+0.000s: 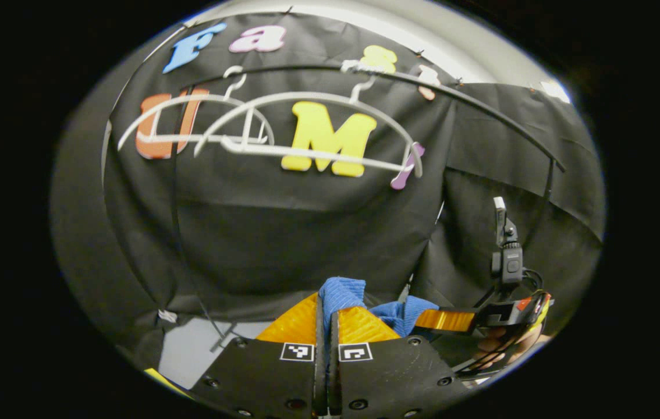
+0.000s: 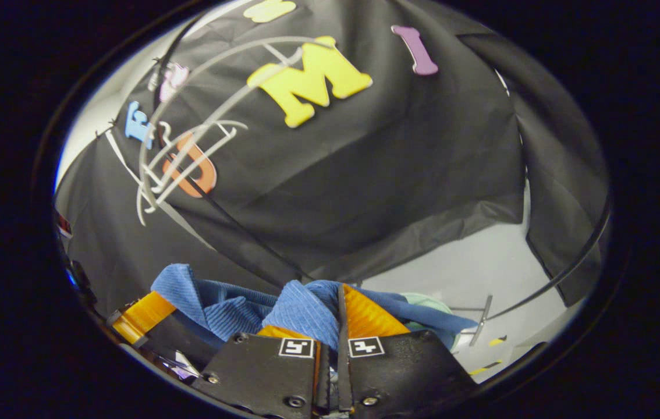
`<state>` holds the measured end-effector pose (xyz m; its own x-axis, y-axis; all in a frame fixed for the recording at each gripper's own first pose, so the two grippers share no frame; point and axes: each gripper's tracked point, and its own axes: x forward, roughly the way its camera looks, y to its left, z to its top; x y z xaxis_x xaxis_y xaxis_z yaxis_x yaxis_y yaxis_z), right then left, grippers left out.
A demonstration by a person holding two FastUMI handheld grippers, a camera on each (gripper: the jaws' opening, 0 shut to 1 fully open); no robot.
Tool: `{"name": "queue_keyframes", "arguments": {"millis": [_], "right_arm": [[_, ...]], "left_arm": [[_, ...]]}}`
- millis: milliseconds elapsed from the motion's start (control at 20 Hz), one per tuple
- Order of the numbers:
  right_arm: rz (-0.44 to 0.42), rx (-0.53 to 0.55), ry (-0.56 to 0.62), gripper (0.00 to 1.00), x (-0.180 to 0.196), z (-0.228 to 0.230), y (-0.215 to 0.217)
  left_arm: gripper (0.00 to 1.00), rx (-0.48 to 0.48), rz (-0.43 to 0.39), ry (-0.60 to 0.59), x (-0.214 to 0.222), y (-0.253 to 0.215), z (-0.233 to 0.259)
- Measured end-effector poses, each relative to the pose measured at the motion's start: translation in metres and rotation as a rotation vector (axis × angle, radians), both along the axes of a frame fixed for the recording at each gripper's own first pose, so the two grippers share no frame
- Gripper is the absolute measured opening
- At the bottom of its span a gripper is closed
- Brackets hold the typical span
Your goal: Grasp the clothes on the hanger with both hands and then place them into the laundry hamper below.
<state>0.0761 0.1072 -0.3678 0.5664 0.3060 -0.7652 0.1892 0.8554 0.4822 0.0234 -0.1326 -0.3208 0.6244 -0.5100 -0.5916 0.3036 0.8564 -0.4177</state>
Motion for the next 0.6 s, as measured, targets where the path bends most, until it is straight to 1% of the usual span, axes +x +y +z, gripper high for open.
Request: {"name": "queue_keyframes", "arguments": {"millis": [150, 250, 350, 450, 550, 600], "right_arm": [[0.033, -0.006, 0.092, 0.09, -0.005, -0.052, 0.005], [0.049, -0.029, 0.149, 0.09, -0.004, -0.078, 0.000], [0.049, -0.070, 0.217, 0.09, -0.007, -0.105, -0.001], [0.070, -0.129, 0.298, 0.09, -0.014, -0.134, -0.009], [0.099, -0.154, 0.386, 0.11, -0.027, -0.159, -0.013], [0.112, -0.142, 0.416, 0.16, -0.031, -0.163, -0.008]], "left_arm": [[0.02, 0.056, 0.022, 0.093, -0.007, 0.004, -0.043], [0.01, 0.067, 0.014, 0.143, -0.007, -0.002, -0.069], [0.02, 0.097, -0.003, 0.196, -0.017, -0.011, -0.099], [0.01, 0.159, -0.030, 0.247, -0.028, -0.012, -0.109], [0.01, 0.205, -0.066, 0.305, -0.041, -0.018, -0.117], [0.02, 0.233, -0.084, 0.346, -0.052, -0.017, -0.124]]}}
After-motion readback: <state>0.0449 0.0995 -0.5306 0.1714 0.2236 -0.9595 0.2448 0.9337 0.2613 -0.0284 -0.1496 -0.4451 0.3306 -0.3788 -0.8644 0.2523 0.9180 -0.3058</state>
